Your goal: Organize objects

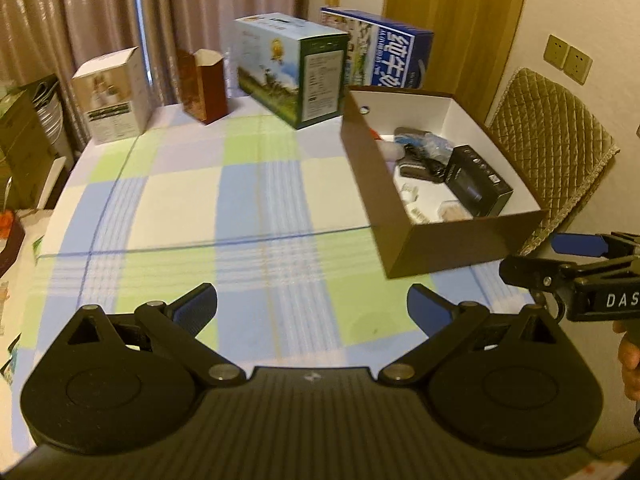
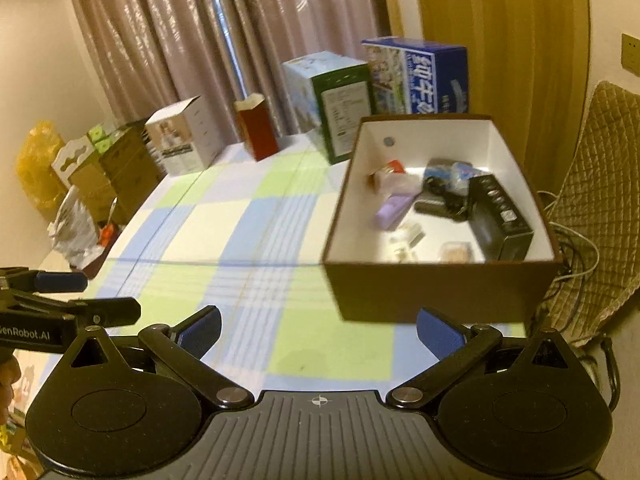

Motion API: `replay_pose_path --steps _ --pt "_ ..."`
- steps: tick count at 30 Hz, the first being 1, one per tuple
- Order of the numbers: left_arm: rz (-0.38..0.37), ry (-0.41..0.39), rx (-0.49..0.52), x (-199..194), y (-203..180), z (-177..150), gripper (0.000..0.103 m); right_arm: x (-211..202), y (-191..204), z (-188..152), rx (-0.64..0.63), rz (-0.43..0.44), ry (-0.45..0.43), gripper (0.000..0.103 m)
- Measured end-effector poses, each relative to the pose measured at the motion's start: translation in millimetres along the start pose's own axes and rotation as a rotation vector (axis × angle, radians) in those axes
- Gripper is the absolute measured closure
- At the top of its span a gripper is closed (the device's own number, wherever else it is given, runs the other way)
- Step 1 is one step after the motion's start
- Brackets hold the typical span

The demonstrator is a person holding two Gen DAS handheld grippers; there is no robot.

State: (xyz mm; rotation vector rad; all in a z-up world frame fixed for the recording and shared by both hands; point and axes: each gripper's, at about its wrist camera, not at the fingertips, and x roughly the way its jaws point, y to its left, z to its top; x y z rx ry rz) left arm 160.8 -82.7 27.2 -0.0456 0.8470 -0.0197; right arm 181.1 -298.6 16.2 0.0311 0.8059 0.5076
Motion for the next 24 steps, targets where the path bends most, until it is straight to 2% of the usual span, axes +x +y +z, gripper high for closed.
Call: replay_pose_path --steps 10,24 --pt "0.001 -0.006 -0.015 -36.5 38.4 -39.8 0.003 -8.7 49.8 -30.2 -0.015 0.002 0.016 0.002" --pt "0.009 -0.003 -0.039 -57.9 68.3 -69.9 0.003 -9.7 81.8 -48.3 -0.024 -0.004 0.027 0.002"
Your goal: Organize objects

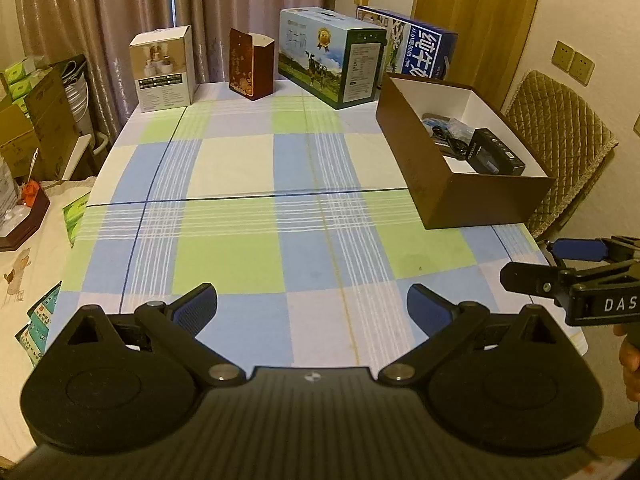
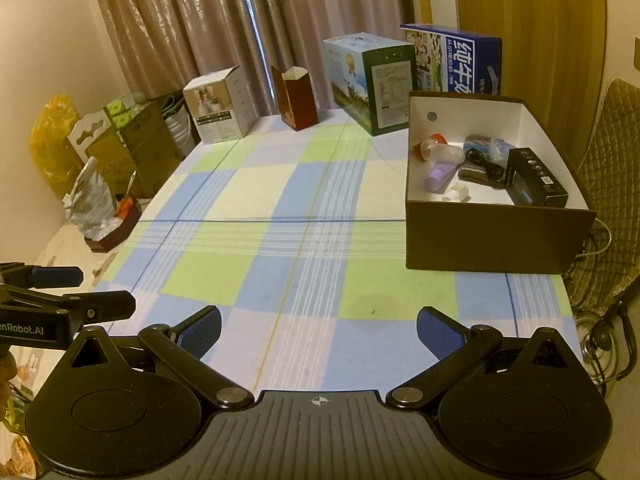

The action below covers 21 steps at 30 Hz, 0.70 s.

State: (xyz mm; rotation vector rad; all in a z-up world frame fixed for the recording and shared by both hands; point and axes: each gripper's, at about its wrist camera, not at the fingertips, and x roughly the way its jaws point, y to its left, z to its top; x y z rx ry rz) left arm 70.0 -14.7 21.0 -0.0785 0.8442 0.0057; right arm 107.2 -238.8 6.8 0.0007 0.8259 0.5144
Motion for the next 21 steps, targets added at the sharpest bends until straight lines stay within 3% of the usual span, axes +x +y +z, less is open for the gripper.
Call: replay_pose_path --steps 21 --pt "0.002 -0.005 -0.009 -6.6 9.6 -6.1 0.003 -1.4 6.4 -3.1 -0.002 -0.003 -0.002 0.002"
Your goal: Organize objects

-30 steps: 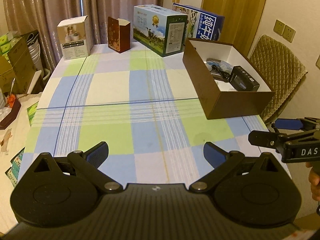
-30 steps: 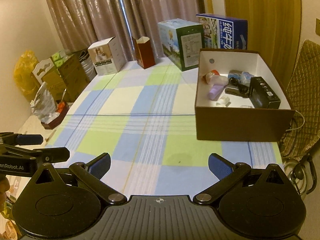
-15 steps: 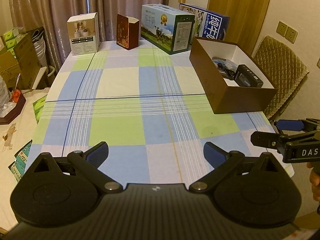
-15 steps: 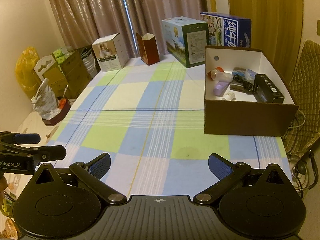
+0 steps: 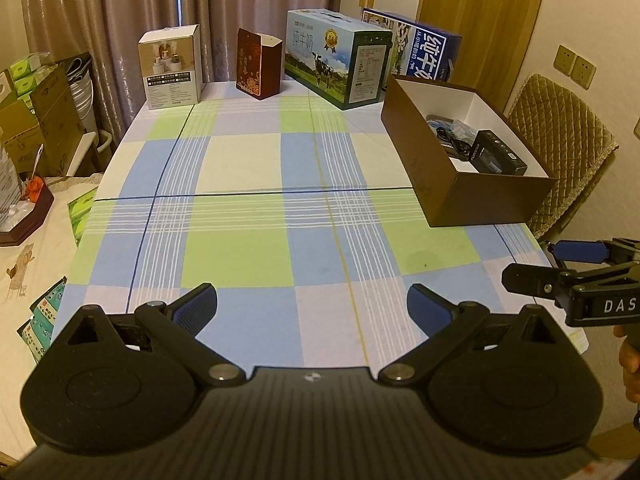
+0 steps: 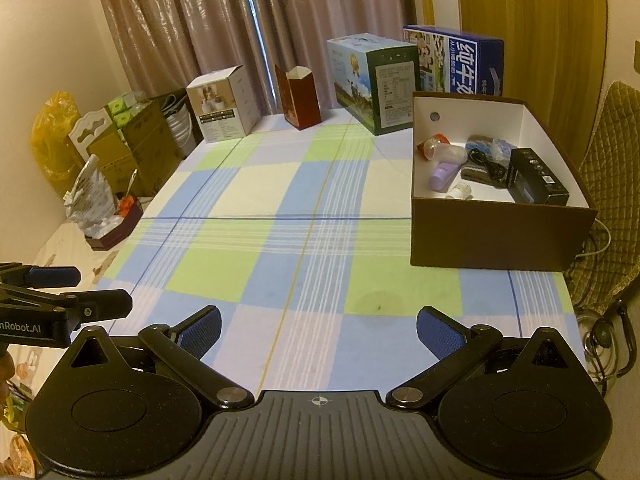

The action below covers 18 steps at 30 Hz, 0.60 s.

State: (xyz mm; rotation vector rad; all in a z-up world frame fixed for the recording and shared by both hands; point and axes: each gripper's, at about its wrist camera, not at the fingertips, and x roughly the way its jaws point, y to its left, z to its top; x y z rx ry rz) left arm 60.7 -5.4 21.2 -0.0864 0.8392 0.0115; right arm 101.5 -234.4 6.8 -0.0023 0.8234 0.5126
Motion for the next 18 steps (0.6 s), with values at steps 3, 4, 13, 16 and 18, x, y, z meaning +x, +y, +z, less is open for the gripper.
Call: replay_pose_path --steps 3,4,13,16,18 --pt "-0.001 0.000 0.001 -0.5 0.1 -0.7 0.003 -1.5 -0.9 -1.2 0.002 0.000 0.000 0.002" --pt "-0.002 -0.001 0.002 -1.2 0.0 -1.1 0.003 -1.5 -1.0 -1.2 0.001 0.001 0.000 0.002" --pt "-0.001 0.000 0.002 -1.5 -1.6 -1.6 0.003 -2.5 -2.2 -2.3 0.004 0.000 0.003 0.002" --pt "-0.001 -0.001 0.001 -1.8 -1.6 -1.6 0.003 -1.7 -3.0 -2.0 0.004 0.001 0.003 0.002" --pt "-0.002 0.000 0.002 -1.2 -1.5 -1.5 0.003 -0.8 -4.0 -1.9 0.004 0.000 0.006 0.002"
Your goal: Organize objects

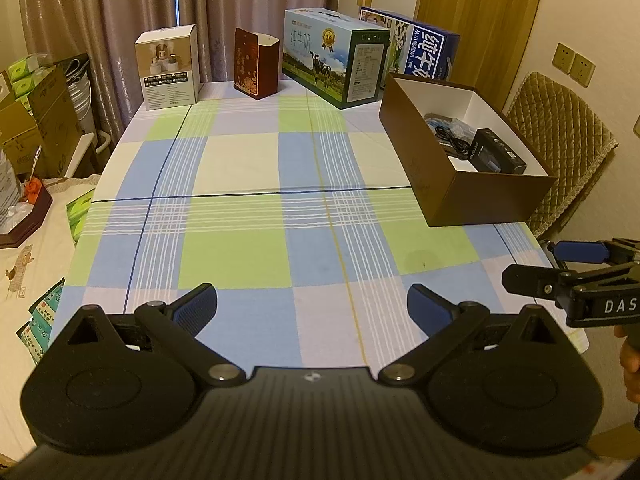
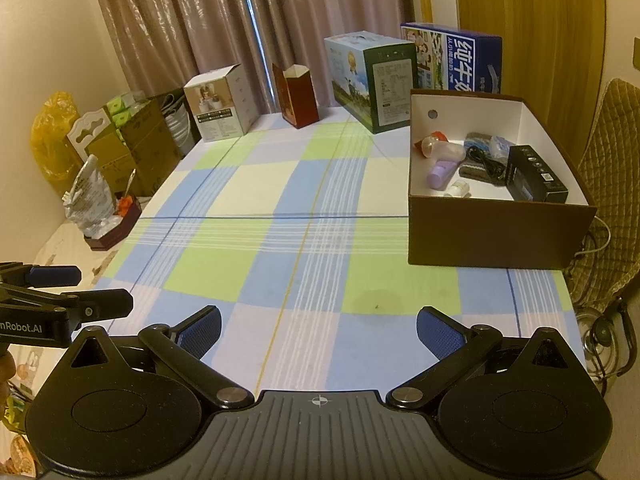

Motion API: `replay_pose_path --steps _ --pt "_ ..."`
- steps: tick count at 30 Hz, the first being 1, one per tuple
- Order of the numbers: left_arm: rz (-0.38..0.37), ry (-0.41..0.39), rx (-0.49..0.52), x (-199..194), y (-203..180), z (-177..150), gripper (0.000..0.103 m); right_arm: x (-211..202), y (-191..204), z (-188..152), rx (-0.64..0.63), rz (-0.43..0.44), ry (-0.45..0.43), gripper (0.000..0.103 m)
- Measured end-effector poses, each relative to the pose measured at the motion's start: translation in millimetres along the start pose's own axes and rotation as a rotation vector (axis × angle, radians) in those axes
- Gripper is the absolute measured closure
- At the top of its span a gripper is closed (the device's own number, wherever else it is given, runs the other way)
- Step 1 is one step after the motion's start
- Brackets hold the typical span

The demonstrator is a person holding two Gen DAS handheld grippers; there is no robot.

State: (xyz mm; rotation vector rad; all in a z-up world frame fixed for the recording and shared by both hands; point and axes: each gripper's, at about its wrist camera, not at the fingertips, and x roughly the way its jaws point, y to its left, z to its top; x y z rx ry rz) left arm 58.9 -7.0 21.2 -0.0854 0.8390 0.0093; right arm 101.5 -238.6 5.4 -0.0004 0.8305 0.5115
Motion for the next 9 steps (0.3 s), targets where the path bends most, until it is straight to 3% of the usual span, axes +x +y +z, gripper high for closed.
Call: replay_pose_path --steps 9 --pt "0.001 0.003 0.004 4.4 -2.3 2.5 0.003 5.8 -7.6 4.1 0.003 0.000 0.009 0.002"
